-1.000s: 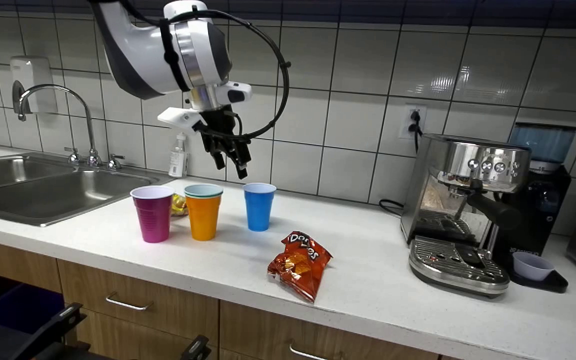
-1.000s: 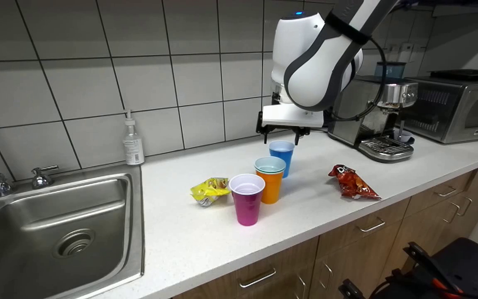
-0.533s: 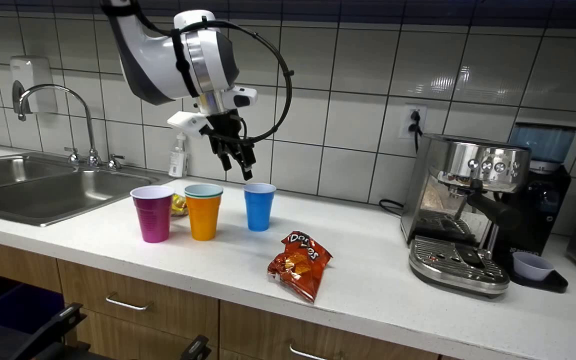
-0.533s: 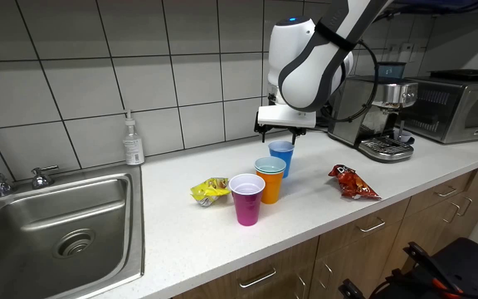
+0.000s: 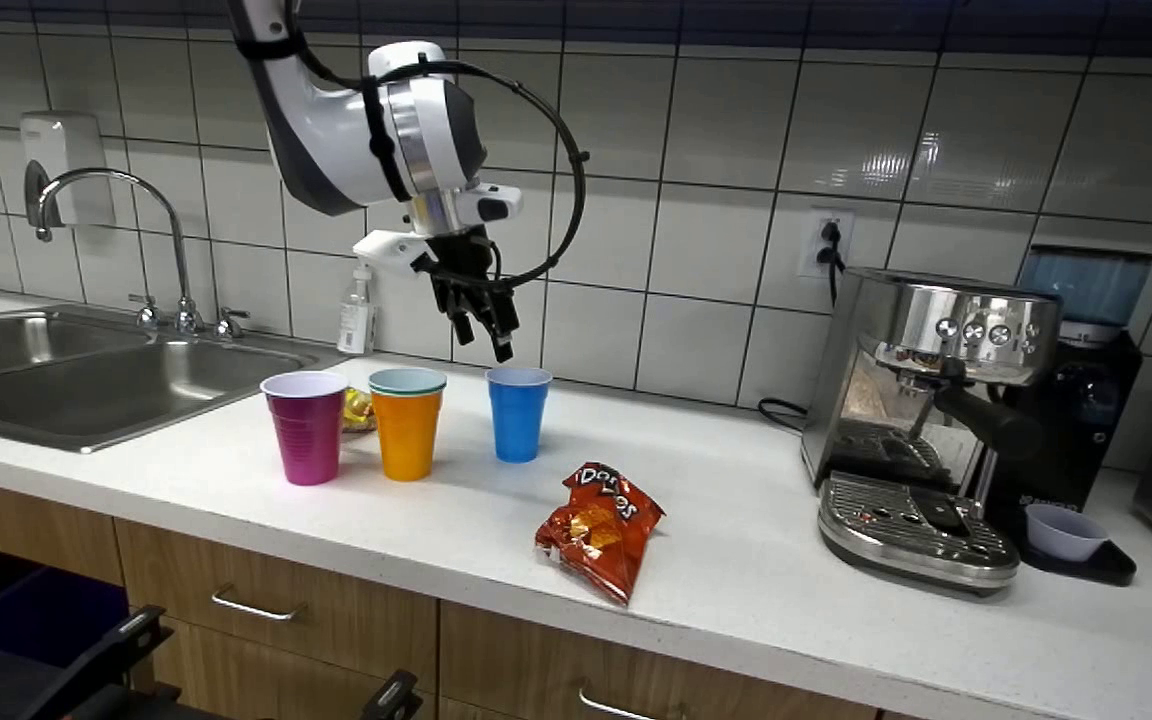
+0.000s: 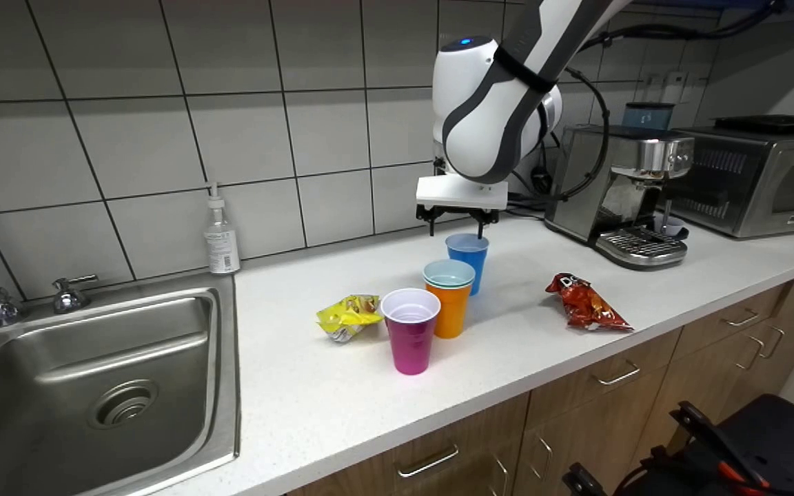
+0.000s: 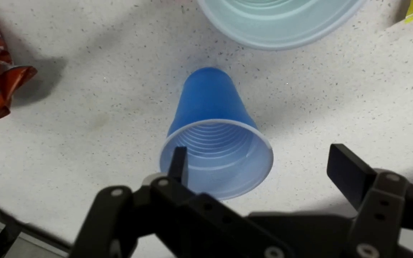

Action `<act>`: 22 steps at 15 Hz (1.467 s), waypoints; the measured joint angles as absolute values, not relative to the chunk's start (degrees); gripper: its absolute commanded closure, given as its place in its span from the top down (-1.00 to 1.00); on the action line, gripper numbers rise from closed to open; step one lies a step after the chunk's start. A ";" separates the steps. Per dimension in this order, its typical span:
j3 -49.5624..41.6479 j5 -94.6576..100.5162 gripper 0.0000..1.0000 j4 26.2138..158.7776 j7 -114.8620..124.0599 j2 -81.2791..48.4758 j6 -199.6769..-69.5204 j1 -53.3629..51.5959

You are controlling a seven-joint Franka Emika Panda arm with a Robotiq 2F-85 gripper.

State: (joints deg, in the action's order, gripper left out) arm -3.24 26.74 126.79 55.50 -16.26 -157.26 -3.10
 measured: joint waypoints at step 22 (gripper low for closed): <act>-6.81 17.01 1.00 111.44 51.96 -28.74 -149.86 -7.41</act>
